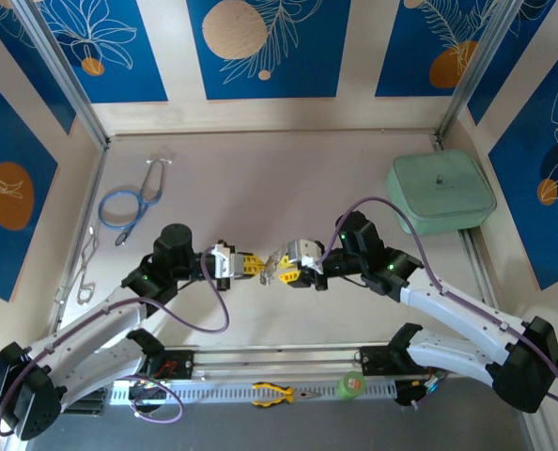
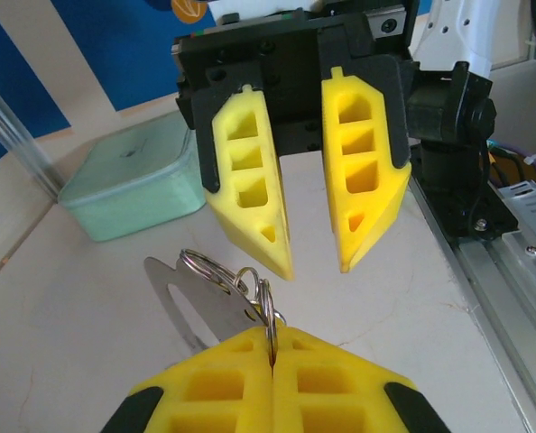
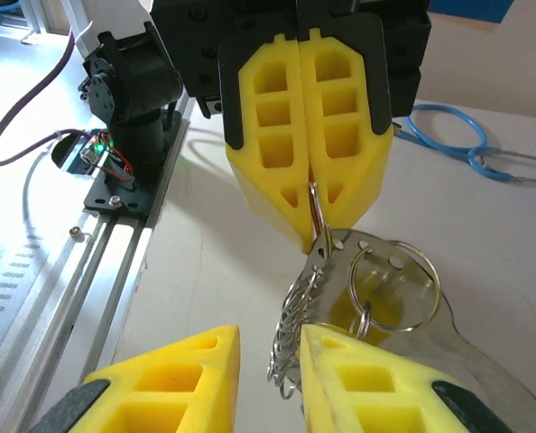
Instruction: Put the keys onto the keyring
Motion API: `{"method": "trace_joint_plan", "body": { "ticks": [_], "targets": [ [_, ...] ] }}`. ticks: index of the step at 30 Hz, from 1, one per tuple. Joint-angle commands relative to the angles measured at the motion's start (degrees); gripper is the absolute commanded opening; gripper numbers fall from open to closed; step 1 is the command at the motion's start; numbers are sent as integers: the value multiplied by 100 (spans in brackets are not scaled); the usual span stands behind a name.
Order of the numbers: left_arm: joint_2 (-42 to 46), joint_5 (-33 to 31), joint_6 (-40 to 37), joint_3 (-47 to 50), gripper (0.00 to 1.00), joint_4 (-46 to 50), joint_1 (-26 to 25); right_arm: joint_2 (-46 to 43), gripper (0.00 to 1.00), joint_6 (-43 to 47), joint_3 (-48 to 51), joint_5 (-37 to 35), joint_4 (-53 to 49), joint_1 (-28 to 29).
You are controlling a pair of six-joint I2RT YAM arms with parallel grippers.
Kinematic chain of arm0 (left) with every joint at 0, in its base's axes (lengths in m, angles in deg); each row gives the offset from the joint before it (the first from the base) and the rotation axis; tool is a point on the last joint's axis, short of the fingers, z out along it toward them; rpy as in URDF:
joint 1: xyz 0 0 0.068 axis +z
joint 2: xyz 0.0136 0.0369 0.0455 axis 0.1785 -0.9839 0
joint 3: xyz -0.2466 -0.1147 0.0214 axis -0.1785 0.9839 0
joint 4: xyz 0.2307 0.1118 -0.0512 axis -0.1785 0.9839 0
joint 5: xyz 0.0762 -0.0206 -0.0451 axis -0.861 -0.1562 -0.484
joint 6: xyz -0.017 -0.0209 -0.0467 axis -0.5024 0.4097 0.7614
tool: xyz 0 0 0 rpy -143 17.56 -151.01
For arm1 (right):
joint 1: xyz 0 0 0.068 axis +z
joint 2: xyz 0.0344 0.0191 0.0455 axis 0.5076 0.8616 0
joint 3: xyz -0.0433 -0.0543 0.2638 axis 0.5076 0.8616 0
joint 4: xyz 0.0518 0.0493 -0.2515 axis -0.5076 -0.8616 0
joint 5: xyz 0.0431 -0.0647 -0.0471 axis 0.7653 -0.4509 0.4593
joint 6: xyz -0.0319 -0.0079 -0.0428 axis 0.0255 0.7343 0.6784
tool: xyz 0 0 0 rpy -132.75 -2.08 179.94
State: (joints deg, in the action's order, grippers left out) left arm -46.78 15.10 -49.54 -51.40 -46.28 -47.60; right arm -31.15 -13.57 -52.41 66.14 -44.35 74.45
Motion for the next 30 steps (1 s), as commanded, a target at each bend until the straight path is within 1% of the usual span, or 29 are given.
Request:
{"method": "trace_joint_plan", "body": {
  "ticks": [1,5,10,15,22,26,28,30],
  "targets": [
    [18,344,-269,46,0,-340,-38,10,23,-51,64,203,317,78],
    [-21,378,-244,34,0,-380,-47,-25,22,-21,143,207,505,119],
    [-78,473,-249,-7,0,-363,-52,9,23,6,135,-238,667,256],
    [-161,577,-224,-44,0,-346,-69,65,25,28,102,-434,727,318],
    [-233,644,-229,-81,0,-326,-77,188,24,77,37,-432,727,382],
    [-284,679,-209,-116,0,-327,-75,232,19,98,17,-416,735,404],
    [-296,671,-201,-130,0,-317,-80,233,13,112,5,-396,735,404],
    [-297,630,-187,-126,0,-319,-75,233,3,147,-5,-398,698,404]
  ]
}}
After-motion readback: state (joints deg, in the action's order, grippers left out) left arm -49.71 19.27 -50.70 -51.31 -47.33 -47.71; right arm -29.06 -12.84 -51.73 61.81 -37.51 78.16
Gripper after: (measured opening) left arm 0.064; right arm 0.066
